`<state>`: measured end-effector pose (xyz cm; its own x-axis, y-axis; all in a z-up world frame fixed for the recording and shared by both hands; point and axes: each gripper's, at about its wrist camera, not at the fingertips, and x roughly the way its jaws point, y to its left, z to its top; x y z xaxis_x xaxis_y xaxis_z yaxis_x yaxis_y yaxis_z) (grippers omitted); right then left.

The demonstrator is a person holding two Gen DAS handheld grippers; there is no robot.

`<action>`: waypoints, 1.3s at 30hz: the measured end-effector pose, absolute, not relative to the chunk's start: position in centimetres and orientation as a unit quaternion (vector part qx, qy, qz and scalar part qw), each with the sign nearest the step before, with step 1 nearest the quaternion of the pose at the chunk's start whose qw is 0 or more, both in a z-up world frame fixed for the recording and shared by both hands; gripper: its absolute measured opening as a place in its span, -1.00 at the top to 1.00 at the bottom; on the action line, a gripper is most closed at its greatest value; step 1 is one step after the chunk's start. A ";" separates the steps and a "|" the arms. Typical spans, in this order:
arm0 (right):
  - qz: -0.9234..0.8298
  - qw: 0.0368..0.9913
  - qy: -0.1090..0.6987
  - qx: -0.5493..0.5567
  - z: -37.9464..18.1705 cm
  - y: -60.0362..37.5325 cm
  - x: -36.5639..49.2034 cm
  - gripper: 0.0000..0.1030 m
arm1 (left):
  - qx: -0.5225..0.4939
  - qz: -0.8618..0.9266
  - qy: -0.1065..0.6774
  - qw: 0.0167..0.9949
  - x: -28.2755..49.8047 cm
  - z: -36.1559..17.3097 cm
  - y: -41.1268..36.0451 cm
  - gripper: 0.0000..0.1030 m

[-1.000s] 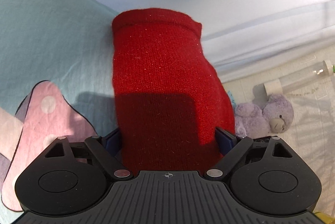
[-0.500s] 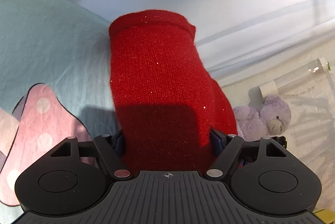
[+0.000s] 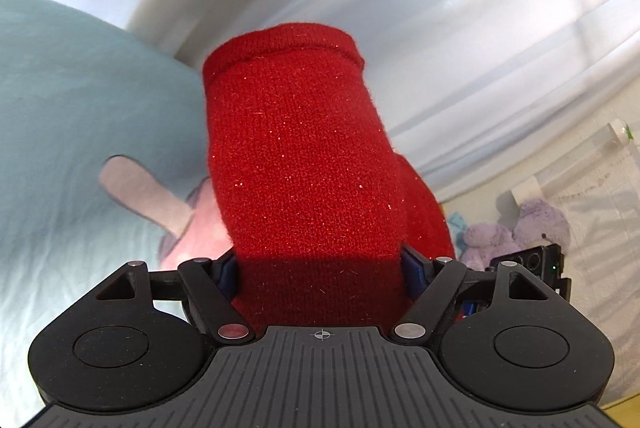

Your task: Fold small clothes

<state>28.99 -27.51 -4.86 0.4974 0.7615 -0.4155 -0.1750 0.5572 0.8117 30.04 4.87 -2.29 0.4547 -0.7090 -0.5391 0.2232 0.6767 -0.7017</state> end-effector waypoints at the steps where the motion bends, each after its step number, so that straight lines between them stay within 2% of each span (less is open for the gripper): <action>1: 0.302 0.784 0.407 0.357 -5.0 -26.7 29.1 -0.02 | -0.282 -0.277 0.438 0.807 29.7 -2.7 5.7 -0.57; 4: 0.298 0.794 0.418 0.326 -5.7 -24.4 29.3 -0.04 | -0.298 -0.233 0.459 0.804 29.3 -4.7 7.3 -0.60; 7: 0.276 0.801 0.429 0.312 -5.5 -24.4 29.4 -0.20 | -0.314 -0.205 0.462 0.804 28.6 -5.4 8.9 -0.62; 11: 0.218 0.847 0.407 0.263 -2.3 -25.5 28.6 -0.28 | -0.291 -0.175 0.420 0.842 27.8 -2.4 10.2 -0.60; 13: 0.170 0.896 0.358 0.201 0.5 -24.9 27.9 -0.28 | -0.263 -0.159 0.391 0.868 28.2 -0.2 9.5 -0.61; 14: 0.158 0.909 0.342 0.177 1.6 -24.1 27.9 -0.24 | -0.256 -0.156 0.380 0.875 28.7 0.7 8.6 -0.71; 15: 0.154 0.913 0.339 0.166 2.4 -23.4 28.4 -0.06 | -0.254 -0.149 0.374 0.879 29.6 1.4 7.6 -0.78; 17: 0.163 0.902 0.364 0.164 2.9 -21.5 30.0 0.20 | -0.253 -0.133 0.379 0.880 31.3 2.0 5.8 -0.77; 18: 0.162 0.899 0.378 0.151 2.8 -20.4 30.6 0.26 | -0.250 -0.130 0.378 0.882 32.6 2.2 4.5 -0.78; 24: 0.124 0.912 0.385 0.063 1.3 -15.5 34.4 0.28 | -0.147 -0.060 0.410 0.898 38.0 -0.1 -0.7 -0.77; 26: 0.098 0.908 0.404 0.048 0.1 -16.0 35.4 0.32 | -0.145 -0.057 0.426 0.891 39.0 -1.3 -0.9 -0.78; 31: 0.102 0.922 0.372 0.021 -1.7 -17.1 34.8 0.35 | -0.096 -0.029 0.454 0.885 40.6 -3.1 -1.6 -0.93; 34: 0.101 0.934 0.343 -0.025 -3.5 -15.5 35.3 0.32 | -0.097 -0.025 0.462 0.881 41.1 -3.5 -1.4 -0.97; 37: 0.104 0.937 0.334 -0.021 -3.7 -15.6 35.1 0.30 | -0.119 -0.026 0.455 0.882 40.7 -3.7 -0.8 -0.98; 39: 0.104 0.940 0.325 -0.012 -3.6 -15.9 34.6 0.22 | -0.134 -0.029 0.450 0.882 39.7 -3.4 -0.2 -0.96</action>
<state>34.62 -15.94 -3.64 0.7667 0.1888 -0.6137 -0.2037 0.9779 0.0463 39.72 -0.15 -3.37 0.5930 -0.1717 -0.7867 -0.0693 0.9625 -0.2623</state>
